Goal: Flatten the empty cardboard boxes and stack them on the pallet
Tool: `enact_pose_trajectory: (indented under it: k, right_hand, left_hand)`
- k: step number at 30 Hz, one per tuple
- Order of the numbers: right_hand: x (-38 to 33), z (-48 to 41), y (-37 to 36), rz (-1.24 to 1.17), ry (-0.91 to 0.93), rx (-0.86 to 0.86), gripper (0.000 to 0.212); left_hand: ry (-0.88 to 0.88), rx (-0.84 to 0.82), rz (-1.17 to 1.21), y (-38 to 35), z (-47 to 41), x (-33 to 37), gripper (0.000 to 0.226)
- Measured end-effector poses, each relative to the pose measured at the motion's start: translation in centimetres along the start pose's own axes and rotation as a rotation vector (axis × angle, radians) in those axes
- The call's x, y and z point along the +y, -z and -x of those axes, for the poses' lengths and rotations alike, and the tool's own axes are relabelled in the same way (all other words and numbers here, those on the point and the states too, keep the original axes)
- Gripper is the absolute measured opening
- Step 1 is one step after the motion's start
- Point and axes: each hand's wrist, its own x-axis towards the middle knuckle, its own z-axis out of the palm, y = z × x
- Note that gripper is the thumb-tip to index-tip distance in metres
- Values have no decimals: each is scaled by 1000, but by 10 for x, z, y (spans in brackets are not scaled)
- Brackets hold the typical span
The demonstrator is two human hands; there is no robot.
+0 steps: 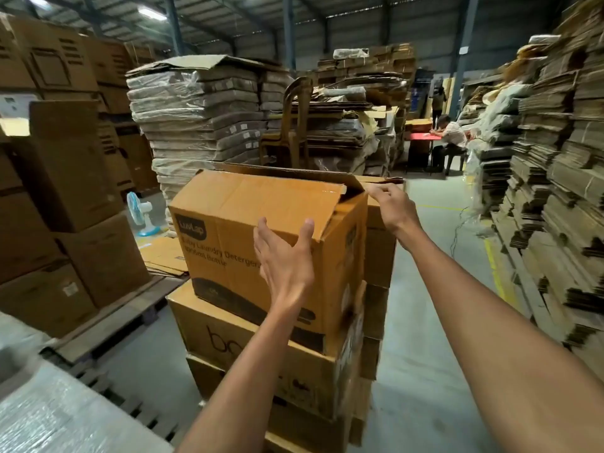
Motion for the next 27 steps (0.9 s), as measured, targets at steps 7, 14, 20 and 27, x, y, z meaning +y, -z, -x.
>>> enact_pose_trajectory:
  k: [7,14,20,27]
  right_hand:
    - [27,-21,9,-85,-137,-212,62]
    - [47,-83,-2,-226,-167,-373,79]
    - [45,-123,-9,-290,-207,-569,73]
    - [44,-128,-6,-190,-256,-782,71]
  left_hand:
    - [186,16,16,-20,25,18,101]
    - [324,167,44,-61,6,22,108]
    - [396,337,72,-96,-8,24,118]
    - [465,362,211,-97,-19,8,156]
